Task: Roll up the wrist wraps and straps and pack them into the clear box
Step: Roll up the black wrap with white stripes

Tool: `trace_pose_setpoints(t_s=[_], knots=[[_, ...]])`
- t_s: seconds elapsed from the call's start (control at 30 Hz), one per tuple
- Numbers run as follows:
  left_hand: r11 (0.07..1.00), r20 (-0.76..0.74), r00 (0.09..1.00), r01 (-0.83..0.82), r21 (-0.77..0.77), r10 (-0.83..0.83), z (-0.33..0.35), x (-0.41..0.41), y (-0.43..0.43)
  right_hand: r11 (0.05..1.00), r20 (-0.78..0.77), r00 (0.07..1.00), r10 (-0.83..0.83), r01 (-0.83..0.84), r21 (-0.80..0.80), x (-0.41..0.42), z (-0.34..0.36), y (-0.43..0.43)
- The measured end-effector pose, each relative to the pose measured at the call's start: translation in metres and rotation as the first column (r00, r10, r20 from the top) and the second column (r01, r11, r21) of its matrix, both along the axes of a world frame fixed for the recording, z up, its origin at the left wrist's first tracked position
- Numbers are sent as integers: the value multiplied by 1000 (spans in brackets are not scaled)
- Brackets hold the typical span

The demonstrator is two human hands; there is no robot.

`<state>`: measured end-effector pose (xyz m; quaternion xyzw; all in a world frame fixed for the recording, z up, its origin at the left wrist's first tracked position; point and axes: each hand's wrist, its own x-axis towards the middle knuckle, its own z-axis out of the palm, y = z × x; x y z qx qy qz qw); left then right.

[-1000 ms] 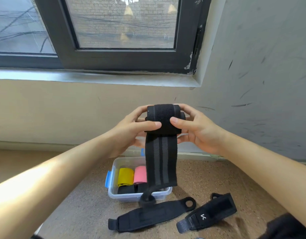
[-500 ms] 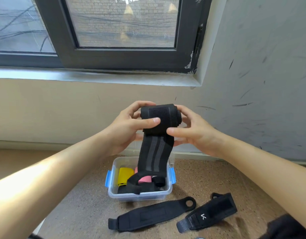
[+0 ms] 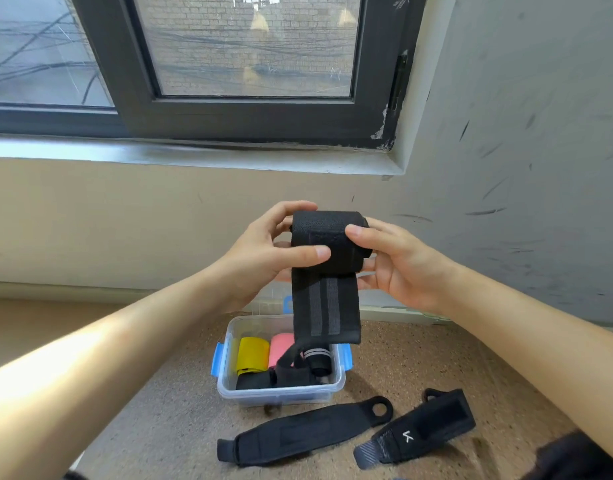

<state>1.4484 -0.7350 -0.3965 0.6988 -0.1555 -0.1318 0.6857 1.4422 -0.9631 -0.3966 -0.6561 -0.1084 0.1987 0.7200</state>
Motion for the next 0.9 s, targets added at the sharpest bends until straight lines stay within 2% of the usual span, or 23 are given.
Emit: trace_pose_setpoints(t_s=[0.2,0.37,0.47,0.67,0.8,0.9], knots=[[993,-223,972,95,66,-78,4,-5,1,1000,83,997,-3,4,-5,2,-3,-4],[998,-242,970,30,55,-16,2,-4,0,999,150,989,2,5,-49,1,-6,-4],[1000,-202,979,11,2,-10,0,-2,3,997,164,986,17,-5,-75,2,-8,-4],[1000,-61,998,13,-23,-14,-5,0,7,997,-47,996,76,-76,3,2,-4,-6],[996,156,988,-38,79,25,-7,-1,6,997,-104,992,73,-72,13,2,-6,-4],[981,243,970,-53,185,6,-9,-1,6,999,-90,995,35,-33,21,1,-8,-1]])
